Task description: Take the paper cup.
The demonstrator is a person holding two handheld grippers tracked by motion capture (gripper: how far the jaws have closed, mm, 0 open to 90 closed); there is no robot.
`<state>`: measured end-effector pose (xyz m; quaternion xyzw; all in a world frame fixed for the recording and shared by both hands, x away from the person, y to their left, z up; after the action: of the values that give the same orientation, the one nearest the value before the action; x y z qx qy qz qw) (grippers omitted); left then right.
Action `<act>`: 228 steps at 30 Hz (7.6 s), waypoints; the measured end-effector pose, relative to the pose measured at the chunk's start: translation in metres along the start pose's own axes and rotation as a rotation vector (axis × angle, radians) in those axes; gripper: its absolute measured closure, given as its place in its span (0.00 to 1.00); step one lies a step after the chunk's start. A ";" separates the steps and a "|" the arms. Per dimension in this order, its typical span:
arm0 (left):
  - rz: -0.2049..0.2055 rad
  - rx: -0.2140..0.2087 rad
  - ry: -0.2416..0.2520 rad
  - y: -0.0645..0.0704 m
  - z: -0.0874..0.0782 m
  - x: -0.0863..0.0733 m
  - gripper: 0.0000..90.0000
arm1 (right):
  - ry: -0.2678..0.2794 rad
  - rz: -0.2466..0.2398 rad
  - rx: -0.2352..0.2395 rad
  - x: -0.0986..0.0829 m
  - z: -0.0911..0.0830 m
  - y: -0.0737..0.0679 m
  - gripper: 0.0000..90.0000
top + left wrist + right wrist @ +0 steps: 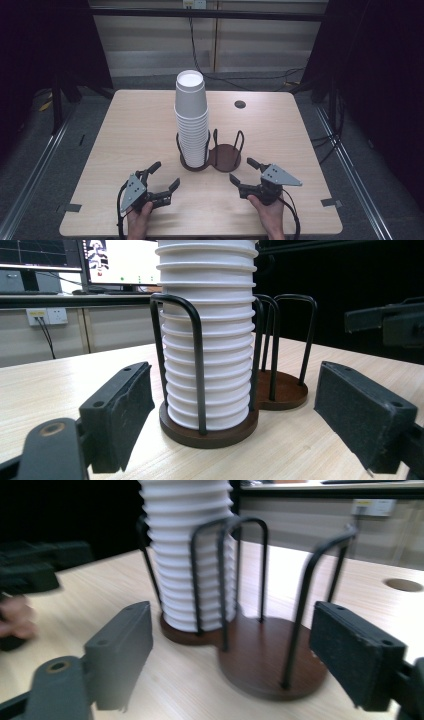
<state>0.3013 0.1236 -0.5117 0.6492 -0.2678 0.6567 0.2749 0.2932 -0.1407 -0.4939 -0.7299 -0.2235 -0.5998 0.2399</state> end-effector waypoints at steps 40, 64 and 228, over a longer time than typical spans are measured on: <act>0.004 -0.010 0.003 0.000 0.000 0.000 0.17 | -0.085 -0.043 0.257 0.140 0.069 -0.028 0.15; 0.005 -0.002 0.000 0.000 0.000 0.000 0.17 | -0.164 -0.109 0.277 0.199 0.103 -0.028 0.15; -0.014 -0.062 -0.052 0.005 0.005 0.007 0.18 | 0.046 -0.053 0.262 0.264 0.015 0.013 0.24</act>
<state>0.3009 0.1162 -0.5042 0.6592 -0.2906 0.6288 0.2926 0.3607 -0.1311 -0.2379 -0.6722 -0.3132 -0.5883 0.3224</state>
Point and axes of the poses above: each handheld gripper's, and its own axes: z roughly forward along the jaws, x roughly out of its top, y roughly to its right, the point moved 8 cm from there along z, roughly forward along the jaws, and after that the axes turned 2 degrees about y, right-handed, at the moved point
